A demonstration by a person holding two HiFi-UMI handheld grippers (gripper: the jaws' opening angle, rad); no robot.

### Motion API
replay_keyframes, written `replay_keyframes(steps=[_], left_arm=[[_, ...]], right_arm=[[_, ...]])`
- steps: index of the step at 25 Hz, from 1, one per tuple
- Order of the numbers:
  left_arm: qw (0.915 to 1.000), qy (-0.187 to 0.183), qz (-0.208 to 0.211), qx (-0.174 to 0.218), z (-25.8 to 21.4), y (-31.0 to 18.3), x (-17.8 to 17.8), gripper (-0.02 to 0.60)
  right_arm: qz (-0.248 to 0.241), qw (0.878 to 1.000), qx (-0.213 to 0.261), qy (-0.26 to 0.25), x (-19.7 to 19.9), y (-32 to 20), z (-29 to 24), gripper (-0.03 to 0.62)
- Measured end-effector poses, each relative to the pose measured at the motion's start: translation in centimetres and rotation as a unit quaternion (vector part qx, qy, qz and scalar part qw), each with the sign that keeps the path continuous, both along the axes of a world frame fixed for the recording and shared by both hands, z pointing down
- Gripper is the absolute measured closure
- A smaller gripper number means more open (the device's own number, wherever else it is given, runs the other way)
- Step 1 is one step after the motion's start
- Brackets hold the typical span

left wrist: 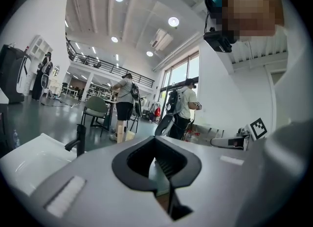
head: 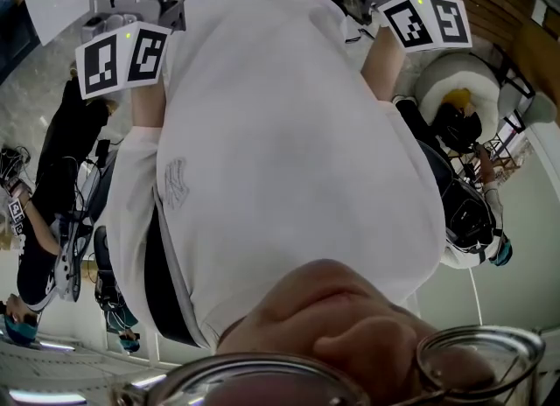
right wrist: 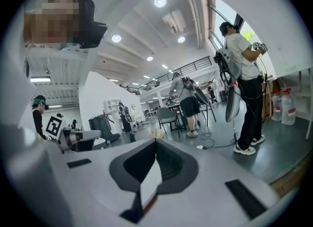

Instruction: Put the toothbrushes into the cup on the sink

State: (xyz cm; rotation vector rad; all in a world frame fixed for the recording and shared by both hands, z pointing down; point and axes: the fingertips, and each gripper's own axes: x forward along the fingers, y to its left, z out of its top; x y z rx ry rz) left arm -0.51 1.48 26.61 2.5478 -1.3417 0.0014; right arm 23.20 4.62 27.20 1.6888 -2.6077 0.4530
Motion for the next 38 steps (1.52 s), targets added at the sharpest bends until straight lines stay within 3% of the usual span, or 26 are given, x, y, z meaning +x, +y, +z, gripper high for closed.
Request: replay_keyframes(steps=[38], left_arm=[[0.9999, 0.0, 0.009, -0.007, -0.3, 0.4, 0.8, 0.58]], right_arm=[[0.011, 1.0, 0.005, 0.004, 1.0, 0.3, -0.5, 0.583]])
